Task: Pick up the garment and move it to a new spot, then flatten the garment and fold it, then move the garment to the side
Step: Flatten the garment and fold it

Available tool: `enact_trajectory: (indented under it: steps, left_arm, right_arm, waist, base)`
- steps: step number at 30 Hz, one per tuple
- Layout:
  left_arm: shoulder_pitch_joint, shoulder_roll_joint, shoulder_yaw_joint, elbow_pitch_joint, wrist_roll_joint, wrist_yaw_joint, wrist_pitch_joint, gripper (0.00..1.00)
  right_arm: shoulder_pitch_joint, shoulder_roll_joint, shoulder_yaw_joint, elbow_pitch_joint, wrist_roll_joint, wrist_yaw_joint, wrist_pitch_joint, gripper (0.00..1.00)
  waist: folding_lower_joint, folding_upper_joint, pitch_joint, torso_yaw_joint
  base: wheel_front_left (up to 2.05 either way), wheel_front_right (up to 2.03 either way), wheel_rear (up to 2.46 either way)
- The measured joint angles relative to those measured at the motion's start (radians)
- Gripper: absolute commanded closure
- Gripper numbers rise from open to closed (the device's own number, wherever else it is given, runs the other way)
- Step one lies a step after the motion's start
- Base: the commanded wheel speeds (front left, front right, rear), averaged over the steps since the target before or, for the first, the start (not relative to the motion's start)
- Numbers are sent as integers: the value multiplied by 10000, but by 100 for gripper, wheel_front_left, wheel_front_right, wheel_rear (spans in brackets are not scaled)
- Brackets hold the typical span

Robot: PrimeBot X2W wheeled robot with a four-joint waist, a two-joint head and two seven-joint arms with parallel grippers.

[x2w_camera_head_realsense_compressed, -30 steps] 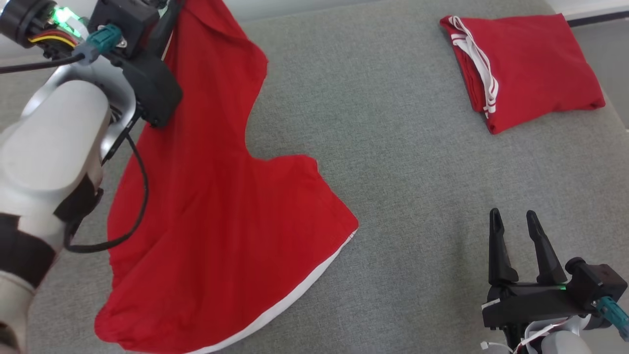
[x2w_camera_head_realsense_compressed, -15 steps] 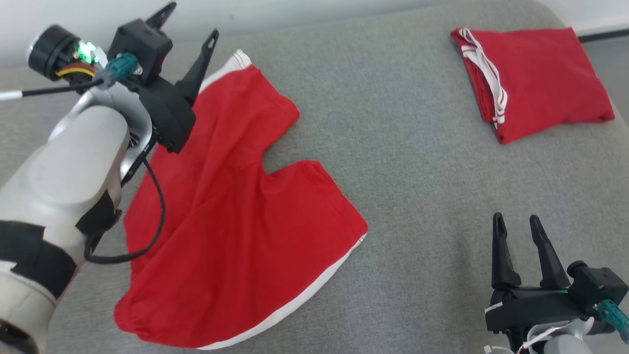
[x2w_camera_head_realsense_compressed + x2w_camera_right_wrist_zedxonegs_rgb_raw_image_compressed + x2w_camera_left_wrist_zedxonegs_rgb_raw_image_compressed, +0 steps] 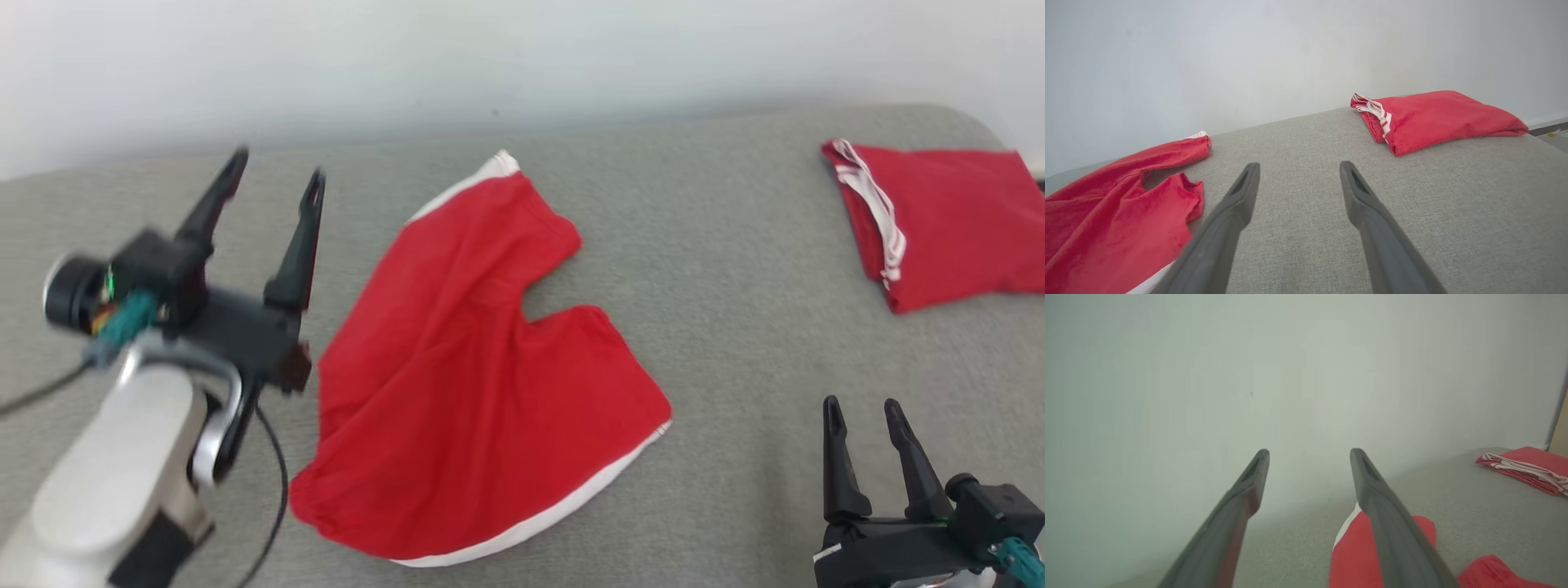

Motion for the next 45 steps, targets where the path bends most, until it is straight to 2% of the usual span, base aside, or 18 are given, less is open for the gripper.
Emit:
enact_trajectory:
  steps: [5, 9, 20, 25, 28, 29, 39, 45]
  left_arm:
    - [1972, -109, 1340, -1469, 619, 345, 0, 0]
    - [3451, -439, 2487, -2397, 1035, 568, 0, 0]
    - [6441, -1197, 4211, -3538, 2123, 439, 0, 0]
    - [7469, -1791, 4888, -3793, 2364, 424, 0, 0]
    - [7923, -2173, 5218, -3856, 2554, 318, 0, 0]
    - [8122, -2326, 5288, -3847, 2815, 159, 0, 0]
    - [8075, -2963, 5611, -3601, 3584, -571, 0, 0]
    - [7862, -3246, 5666, -3496, 3825, -782, 0, 0]
  right_arm:
    - [182, -71, 86, -119, -4, 0, 0, 0]
    - [333, -109, 125, -309, -10, 0, 0, 0]
    - [699, -159, 309, -504, -61, 0, 0, 0]
    - [802, -157, 328, -499, -59, 0, 0, 0]
    - [843, -157, 316, -416, -52, 0, 2, 0]
    - [852, -176, 326, -337, -29, 0, 12, 0]
    - [669, -531, 880, 174, 31, 0, 309, 0]
    - [9, -807, 1523, 828, 27, 0, 543, 0]
  waist:
    - [0, 0, -436, 481]
    - [0, 0, -761, 817]
    - [1, -1, -1294, 1472]
    - [2, 0, -1294, 1580]
    - [3, 0, -1270, 1603]
    - [2, 0, -1257, 1630]
    - [2, 1, -1179, 1726]
    - [3, 1, -1097, 1753]
  base:
    - [0, 0, 0]
    - [0, 0, 0]
    - [0, 0, 0]
    - [0, 0, 0]
    - [0, 0, 0]
    - [0, 0, 0]
    - [0, 0, 0]
    - [0, 0, 0]
